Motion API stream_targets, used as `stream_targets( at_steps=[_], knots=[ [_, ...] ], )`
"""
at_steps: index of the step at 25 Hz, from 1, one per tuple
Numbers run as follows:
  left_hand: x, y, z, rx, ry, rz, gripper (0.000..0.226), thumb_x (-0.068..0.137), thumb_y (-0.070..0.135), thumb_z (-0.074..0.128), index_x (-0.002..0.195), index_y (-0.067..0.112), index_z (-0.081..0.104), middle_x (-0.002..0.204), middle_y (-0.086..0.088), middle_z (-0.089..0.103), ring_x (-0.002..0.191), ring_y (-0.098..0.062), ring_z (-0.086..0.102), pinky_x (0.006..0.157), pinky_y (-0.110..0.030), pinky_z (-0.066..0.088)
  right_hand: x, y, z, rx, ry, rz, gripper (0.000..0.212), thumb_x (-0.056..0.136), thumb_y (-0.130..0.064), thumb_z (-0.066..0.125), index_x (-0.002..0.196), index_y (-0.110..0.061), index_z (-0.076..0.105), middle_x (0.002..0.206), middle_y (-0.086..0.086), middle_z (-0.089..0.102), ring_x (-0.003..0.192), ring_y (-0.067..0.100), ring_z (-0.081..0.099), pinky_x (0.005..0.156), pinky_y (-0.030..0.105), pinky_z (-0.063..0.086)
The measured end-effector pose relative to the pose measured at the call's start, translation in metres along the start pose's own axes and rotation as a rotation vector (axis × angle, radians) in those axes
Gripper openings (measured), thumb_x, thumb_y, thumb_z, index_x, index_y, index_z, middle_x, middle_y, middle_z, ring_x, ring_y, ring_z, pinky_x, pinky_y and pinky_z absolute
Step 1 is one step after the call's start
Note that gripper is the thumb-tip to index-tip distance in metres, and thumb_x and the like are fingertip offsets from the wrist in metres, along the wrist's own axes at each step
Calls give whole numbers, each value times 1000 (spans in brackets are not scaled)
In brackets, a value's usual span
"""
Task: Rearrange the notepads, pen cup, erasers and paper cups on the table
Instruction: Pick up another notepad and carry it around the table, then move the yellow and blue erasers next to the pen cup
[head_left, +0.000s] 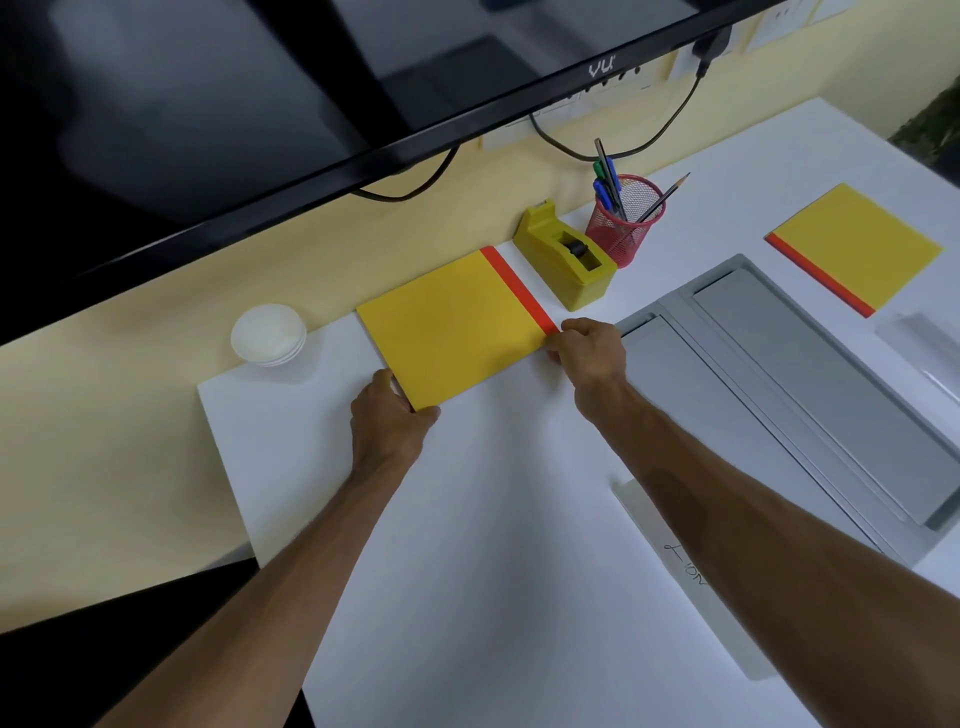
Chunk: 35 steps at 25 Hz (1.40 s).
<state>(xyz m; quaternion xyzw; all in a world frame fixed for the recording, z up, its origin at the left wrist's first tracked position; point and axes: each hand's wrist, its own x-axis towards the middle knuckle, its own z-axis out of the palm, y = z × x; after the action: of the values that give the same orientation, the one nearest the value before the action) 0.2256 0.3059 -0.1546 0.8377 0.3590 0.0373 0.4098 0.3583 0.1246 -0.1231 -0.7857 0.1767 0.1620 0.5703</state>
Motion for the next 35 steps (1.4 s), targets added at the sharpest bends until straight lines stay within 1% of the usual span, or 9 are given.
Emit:
stream_targets(
  at_steps=[5, 7, 10, 12, 16, 19, 22, 29, 35],
  knots=[
    [5, 2, -1, 45, -59, -22, 54, 66, 29, 90, 104, 7, 58, 95, -15, 71, 92, -35, 67, 81, -48, 56, -8, -3, 0, 110, -89, 3, 13, 77, -8, 67, 78, -20, 72, 98, 4, 69, 103, 28, 63, 96, 46, 54],
    [3, 5, -6, 44, -98, -40, 63, 67, 33, 90, 113, 6, 56, 101, -14, 69, 98, -34, 66, 83, -42, 54, -11, -3, -3, 71, -124, -18, 13, 78, -10, 68, 87, -18, 73, 102, 3, 69, 103, 25, 62, 98, 47, 53],
    [-8, 10, -13, 78, -162, -21, 71, 78, 35, 83, 132, 5, 49, 116, -14, 63, 109, -33, 60, 87, -38, 48, -28, 0, -17, -124, -113, -104, 37, 82, -14, 69, 119, -16, 68, 123, 4, 64, 111, 26, 61, 99, 46, 52],
    [-24, 15, -19, 113, -214, 33, 62, 86, 34, 75, 136, 8, 50, 120, -12, 59, 111, -28, 58, 87, -33, 43, -47, 4, -31, -215, -100, -173, 37, 85, -16, 68, 122, -16, 67, 128, 5, 61, 111, 25, 62, 96, 43, 54],
    [-67, 33, -27, 99, -261, 199, 36, 91, 29, 69, 121, 12, 63, 118, -8, 59, 93, -19, 61, 83, -33, 48, -98, 15, -72, -403, -136, -348, 27, 89, -11, 65, 115, -11, 70, 118, 5, 64, 94, 17, 65, 72, 15, 52],
    [-111, 53, -27, 118, -309, 344, 33, 93, 28, 67, 122, 14, 63, 120, -6, 58, 105, -22, 61, 91, -39, 51, -139, 29, -109, -521, -118, -505, 26, 90, -12, 65, 116, -11, 69, 119, 7, 61, 97, 19, 64, 78, 26, 52],
    [-166, 79, -26, 199, -360, 502, 39, 95, 33, 63, 130, 17, 58, 129, -4, 56, 120, -22, 52, 102, -39, 41, -185, 47, -155, -598, -86, -581, 32, 93, -21, 65, 123, -11, 65, 121, 8, 60, 101, 19, 63, 77, 19, 44],
    [-309, 131, -23, 167, -551, 759, 42, 94, 29, 65, 133, 16, 57, 137, -2, 55, 125, -20, 52, 105, -42, 45, -329, 96, -279, -568, 122, -411, 39, 97, -29, 61, 130, -9, 60, 126, 10, 61, 111, 22, 60, 87, 20, 39],
    [-439, 165, -4, 196, -748, 987, 35, 95, 30, 63, 128, 20, 61, 135, 1, 56, 122, -20, 54, 105, -44, 45, -462, 160, -375, -501, 364, -274, 39, 98, -34, 58, 132, -14, 59, 127, 4, 59, 110, 15, 59, 82, 17, 36]
  ],
)
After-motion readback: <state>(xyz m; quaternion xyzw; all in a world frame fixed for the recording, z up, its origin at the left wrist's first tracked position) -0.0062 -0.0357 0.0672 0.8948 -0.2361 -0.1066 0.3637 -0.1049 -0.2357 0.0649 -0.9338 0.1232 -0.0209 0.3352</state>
